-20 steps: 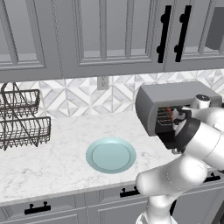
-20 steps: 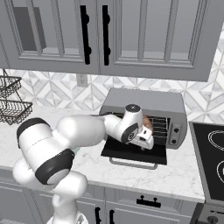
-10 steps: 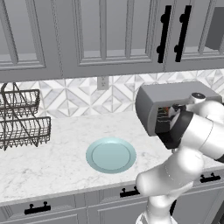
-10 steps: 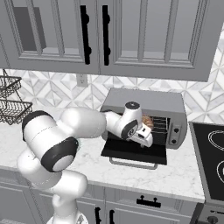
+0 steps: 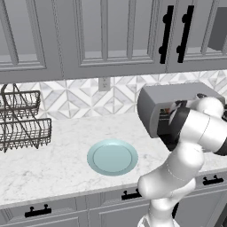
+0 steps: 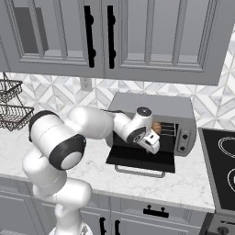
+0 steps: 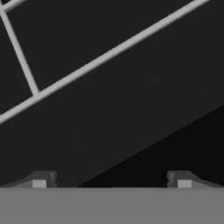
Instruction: Pick up the kebab skewer and baguette bread, and place them inside the toaster oven. Close the toaster oven door and start by setting the timer.
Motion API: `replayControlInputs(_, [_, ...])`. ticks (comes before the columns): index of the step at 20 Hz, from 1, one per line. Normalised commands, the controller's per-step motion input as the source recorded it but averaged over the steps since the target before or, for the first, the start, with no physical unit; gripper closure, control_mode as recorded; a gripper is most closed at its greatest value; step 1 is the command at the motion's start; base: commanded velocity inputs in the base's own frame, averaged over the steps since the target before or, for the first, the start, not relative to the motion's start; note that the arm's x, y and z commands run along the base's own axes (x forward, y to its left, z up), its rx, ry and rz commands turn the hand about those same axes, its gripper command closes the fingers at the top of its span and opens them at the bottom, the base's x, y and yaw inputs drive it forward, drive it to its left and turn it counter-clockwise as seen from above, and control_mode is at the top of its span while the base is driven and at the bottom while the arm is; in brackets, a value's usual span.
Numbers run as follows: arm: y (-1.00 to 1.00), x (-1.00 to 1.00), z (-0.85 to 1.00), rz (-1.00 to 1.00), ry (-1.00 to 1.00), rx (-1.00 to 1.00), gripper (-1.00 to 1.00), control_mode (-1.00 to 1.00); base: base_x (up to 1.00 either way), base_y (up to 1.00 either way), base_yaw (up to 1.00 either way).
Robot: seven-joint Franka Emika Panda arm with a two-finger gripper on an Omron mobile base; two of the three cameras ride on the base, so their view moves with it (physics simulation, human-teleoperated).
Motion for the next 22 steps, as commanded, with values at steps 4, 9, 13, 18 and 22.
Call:
replayControlInputs(4, [0.03,0.3,0.0,-0.12,-0.07,0.09,-1.0,-1.0,0.0,0.0,0.0])
replayControlInputs(9, [0.0,-0.4,0.04,-0.08,-0.11,0.02,-1.0,-1.0,0.0,0.0,0.0])
replayControlInputs(13, [0.0,-0.97,0.05,-0.08,-0.09,-0.01,-1.0,-1.0,0.0,0.0,0.0])
replayControlInputs(18, [0.26,-0.9,0.52,0.01,-0.01,-0.11,-1.0,-1.0,0.0,0.0,0.0])
replayControlInputs(22, [0.08,-0.8,0.05,0.19,0.13,-0.3,-1.0,-1.0,0.0,0.0,0.0])
